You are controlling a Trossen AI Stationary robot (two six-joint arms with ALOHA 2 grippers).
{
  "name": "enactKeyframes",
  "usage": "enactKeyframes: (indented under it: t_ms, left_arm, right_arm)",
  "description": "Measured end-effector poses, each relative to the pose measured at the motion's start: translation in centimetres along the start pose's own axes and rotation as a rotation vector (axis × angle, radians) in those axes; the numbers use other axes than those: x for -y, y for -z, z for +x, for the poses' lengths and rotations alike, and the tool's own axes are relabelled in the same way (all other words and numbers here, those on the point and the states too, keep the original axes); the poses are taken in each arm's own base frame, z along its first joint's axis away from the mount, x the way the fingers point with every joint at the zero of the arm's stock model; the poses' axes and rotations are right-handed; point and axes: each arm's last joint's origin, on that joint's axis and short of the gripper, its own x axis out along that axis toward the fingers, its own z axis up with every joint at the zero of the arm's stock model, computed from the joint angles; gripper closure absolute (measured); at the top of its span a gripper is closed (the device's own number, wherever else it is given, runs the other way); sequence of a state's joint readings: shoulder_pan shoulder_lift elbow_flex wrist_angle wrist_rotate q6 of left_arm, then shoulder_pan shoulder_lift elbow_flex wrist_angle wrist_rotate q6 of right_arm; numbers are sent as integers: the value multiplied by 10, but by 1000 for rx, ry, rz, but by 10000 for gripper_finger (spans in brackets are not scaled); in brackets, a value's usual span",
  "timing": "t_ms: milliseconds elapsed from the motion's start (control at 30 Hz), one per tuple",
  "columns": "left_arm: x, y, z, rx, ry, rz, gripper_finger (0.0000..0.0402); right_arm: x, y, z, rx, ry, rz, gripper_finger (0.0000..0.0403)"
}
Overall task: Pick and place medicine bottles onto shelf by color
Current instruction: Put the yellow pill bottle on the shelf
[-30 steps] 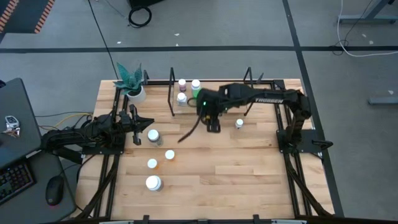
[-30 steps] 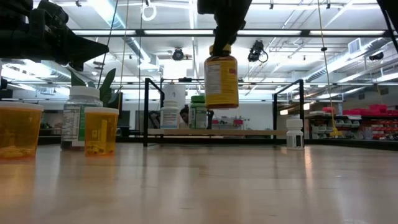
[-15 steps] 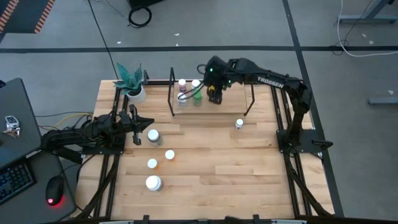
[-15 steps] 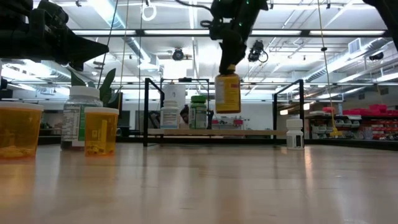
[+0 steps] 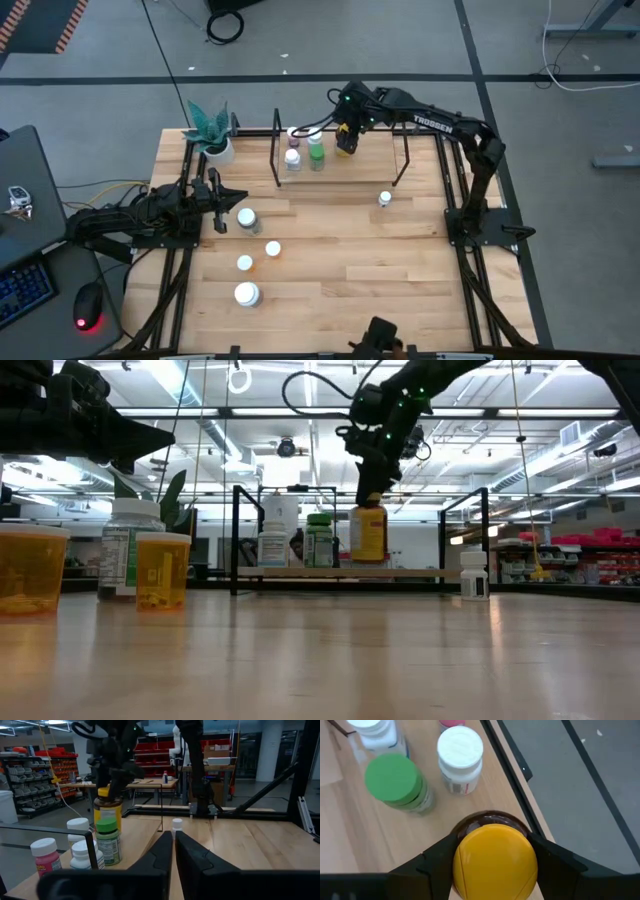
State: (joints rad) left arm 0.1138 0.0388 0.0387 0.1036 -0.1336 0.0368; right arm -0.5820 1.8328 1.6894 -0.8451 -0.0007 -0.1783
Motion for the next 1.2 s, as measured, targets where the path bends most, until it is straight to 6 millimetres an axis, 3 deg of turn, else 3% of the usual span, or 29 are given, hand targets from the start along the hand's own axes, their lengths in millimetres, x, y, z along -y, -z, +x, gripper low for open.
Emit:
enactKeyframes:
  t_ms: [300,1200]
  left_arm:
    - [0,0,0,0,0,0,368]
    - [0,0,0,0,0,0,376]
  right_arm:
    - [6,4,11,31,15,15,167]
    - [4,2,11,65,-40,41,157]
